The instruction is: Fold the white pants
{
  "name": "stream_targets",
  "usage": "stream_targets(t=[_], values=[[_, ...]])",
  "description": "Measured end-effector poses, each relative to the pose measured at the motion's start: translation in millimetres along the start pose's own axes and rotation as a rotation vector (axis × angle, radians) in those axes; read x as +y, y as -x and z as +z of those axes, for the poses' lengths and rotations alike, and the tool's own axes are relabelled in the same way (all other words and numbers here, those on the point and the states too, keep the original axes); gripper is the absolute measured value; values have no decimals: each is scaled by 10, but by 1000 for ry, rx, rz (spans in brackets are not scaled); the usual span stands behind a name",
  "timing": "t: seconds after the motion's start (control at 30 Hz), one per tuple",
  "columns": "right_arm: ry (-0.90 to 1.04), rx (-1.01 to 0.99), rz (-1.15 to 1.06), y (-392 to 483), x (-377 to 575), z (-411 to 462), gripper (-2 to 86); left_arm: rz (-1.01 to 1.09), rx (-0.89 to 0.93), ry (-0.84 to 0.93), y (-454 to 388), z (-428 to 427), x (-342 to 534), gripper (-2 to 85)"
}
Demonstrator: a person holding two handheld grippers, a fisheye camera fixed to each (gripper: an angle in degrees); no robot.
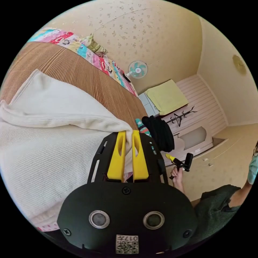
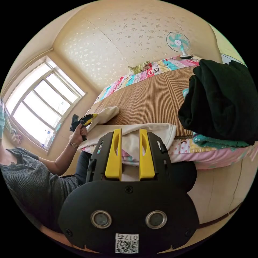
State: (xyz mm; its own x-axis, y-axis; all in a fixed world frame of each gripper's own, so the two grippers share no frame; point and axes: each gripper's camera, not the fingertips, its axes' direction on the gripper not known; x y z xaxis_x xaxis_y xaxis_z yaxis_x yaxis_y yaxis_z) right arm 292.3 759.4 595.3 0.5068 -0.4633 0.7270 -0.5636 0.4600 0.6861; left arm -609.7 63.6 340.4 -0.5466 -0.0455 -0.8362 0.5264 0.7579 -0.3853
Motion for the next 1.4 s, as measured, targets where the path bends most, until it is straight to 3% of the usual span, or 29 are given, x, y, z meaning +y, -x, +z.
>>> stream_targets(t=[0.1,0.13,0.17,0.23,0.33,0.47,0.57,0.67,0.7,0.8,0.87,0.93,1.0,1.07,1.13,1.23,1.4], values=[[42,-116,-134,381,-182,141,120,328,-156,247,-818,495,279,41],[67,-144,-170,502,-243,255,125,425,-198,444,-975,822,492,43],[82,-155,-185,553,-271,327,127,448,-255,634,-985,1128,732,47],[168,-198,-206,698,-381,738,143,419,-363,711,-896,1263,1049,50],[303,-262,-244,925,-485,1334,170,350,-284,612,-797,802,1299,62],[403,-295,-342,1441,-593,1868,185,102,-168,442,-401,-176,1378,64],[525,-159,-457,1868,-656,2405,157,-169,-172,218,89,-989,1484,81],[680,44,-494,1900,-737,2941,69,-468,-198,38,600,-1716,1733,100],[634,3,-525,1847,-857,2836,56,-510,-200,5,671,-1851,1790,101],[461,-379,-329,1363,-1369,2226,38,-647,-268,-169,872,-2506,2063,122],[238,-566,-167,884,-1597,1656,33,-721,-289,-322,983,-2961,2257,144],[-187,-735,38,184,-1506,816,29,-732,-212,-459,1083,-3216,2353,155],[-380,-755,179,-206,-1240,443,27,-741,-110,-544,1251,-3409,2392,169],[-402,-685,295,-434,-989,289,27,-787,-35,-611,1450,-3540,2389,155],[-282,-528,363,-559,-711,275,27,-799,0,-645,1486,-3558,2362,64],[-139,-475,409,-646,-356,287,28,-762,-113,-637,1188,-3562,2261,39],[-118,-455,270,-358,-238,-17,32,-534,-351,-641,272,-3713,1814,35]])
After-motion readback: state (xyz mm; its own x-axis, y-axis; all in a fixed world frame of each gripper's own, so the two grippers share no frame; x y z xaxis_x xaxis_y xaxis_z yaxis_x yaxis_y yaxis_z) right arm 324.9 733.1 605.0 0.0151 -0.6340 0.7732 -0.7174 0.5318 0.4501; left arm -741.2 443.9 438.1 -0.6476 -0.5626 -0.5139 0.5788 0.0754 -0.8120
